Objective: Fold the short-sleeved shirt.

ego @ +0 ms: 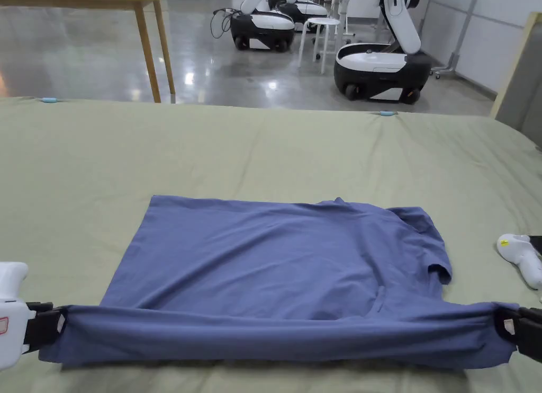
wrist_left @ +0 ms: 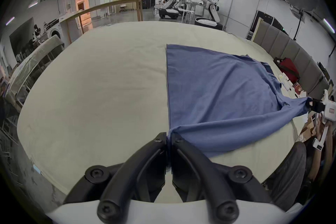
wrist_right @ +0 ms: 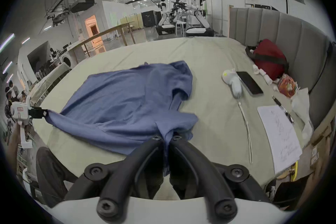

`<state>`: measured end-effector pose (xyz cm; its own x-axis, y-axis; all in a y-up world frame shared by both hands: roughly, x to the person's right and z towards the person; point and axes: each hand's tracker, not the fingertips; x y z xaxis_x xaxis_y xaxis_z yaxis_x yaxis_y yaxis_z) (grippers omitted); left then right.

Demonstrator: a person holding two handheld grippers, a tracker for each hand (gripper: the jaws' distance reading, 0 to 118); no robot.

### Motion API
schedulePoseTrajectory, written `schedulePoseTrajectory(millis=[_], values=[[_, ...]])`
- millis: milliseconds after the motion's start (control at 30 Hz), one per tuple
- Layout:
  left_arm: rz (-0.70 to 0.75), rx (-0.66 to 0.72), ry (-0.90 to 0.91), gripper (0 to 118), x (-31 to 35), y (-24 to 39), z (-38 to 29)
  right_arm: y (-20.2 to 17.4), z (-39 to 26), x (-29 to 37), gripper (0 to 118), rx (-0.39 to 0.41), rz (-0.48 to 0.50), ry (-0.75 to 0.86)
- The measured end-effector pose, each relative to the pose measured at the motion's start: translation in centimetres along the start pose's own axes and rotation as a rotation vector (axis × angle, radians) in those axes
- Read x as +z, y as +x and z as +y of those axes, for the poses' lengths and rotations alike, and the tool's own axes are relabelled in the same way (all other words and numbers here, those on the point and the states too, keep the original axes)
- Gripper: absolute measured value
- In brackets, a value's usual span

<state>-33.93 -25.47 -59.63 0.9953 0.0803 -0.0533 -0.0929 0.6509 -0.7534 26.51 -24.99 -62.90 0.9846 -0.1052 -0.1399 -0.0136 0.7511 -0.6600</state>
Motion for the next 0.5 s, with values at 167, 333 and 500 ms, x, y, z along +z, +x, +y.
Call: schedulePoseTrajectory(millis=[167,333,500], values=[[-0.008,0.012,0.013,2,-1.9,-0.2,3.2,0.4,3.7,-3.0,5,-0.007,0.012,-0.001],[-0.012,0.013,0.007,2,-4.9,0.1,6.5,0.9,7.0,-7.3,5,0.008,0.002,-0.036],[-0.014,0.016,-0.009,2,-8.4,0.4,9.1,1.6,8.8,-11.5,5,0.021,-0.019,-0.090]])
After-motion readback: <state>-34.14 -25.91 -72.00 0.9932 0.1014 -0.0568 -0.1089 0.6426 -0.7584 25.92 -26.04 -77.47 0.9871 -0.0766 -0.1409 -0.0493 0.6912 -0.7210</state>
